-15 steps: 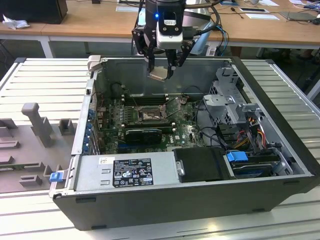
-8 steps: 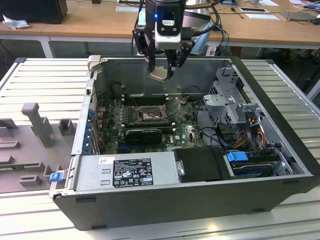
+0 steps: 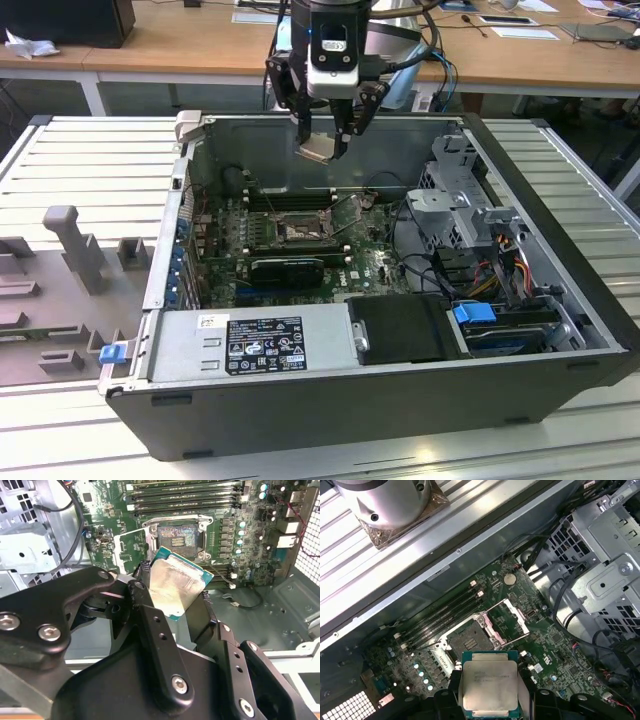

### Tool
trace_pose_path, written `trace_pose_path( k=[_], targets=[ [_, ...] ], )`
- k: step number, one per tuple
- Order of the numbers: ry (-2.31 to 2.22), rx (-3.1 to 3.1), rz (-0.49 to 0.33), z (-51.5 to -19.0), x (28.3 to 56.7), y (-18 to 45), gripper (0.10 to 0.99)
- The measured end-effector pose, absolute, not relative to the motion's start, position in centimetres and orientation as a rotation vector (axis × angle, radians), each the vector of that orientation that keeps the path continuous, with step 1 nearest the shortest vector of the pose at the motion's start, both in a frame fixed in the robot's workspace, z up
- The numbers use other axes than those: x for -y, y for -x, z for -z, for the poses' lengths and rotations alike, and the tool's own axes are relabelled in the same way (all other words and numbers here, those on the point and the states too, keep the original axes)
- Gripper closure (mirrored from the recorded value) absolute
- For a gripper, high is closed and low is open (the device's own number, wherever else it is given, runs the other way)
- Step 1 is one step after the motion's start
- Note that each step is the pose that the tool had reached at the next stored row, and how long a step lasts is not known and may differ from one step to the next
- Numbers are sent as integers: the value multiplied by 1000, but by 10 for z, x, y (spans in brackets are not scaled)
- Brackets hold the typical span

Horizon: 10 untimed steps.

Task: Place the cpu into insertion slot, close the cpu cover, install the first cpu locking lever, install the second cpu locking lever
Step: 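Place the cpu into insertion slot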

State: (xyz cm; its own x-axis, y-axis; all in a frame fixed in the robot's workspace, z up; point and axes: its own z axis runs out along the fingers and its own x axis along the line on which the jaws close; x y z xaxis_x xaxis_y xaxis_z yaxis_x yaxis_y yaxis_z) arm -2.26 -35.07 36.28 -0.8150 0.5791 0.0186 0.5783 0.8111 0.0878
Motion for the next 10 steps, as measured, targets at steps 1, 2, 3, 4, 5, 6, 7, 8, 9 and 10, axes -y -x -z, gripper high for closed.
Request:
trace_pose_path(
  k=[1, 2, 3, 4, 5, 6, 7, 8, 9, 10],
  targets=[
    [-963, -2977, -140, -363, 351, 23, 561],
    [-985, -2969, -139, -362, 351, 23, 561],
    [-1014, -2959, -139, -362, 351, 23, 561],
    [-1050, -2945, -138, -362, 351, 23, 561],
    [-1060, -2941, -138, -362, 351, 23, 561],
    [-1064, -2939, -138, -361, 351, 23, 561],
    [-1068, -2938, -138, -361, 351, 23, 561],
    [-1072, -2936, -138, -360, 351, 23, 561],
    [-1074, -2936, -138, -360, 351, 23, 561],
    [-1074, -2935, -138, -360, 351, 23, 561]
  ],
)
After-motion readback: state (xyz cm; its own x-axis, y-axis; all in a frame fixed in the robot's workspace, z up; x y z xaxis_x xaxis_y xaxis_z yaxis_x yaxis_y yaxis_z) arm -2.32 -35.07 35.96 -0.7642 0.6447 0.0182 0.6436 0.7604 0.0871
